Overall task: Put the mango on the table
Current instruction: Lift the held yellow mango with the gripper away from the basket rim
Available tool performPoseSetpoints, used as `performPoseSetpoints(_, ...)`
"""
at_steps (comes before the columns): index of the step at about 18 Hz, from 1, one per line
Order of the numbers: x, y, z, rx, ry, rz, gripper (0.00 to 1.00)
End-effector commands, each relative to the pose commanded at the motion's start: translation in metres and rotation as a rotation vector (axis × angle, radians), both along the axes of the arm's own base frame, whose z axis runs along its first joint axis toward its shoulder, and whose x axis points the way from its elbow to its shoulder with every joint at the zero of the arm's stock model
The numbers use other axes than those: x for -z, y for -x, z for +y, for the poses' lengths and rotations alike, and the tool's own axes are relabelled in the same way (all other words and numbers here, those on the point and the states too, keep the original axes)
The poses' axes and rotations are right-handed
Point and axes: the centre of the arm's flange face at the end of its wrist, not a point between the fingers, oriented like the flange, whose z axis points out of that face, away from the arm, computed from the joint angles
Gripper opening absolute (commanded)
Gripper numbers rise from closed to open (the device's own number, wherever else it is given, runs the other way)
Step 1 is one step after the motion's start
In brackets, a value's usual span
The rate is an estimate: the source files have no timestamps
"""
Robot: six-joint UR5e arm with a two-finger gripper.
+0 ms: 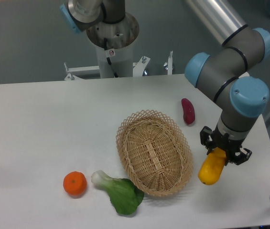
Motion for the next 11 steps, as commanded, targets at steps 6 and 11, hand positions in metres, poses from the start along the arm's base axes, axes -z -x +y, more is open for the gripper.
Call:
performPoseSetpoints(6, -0.001, -0.006, 0.005, -0.002, -0.007, -0.005, 0.39)
performPoseSetpoints(11, 0.000, -0.021, 0.022, 0.004, -0.021, -0.016, 0.40)
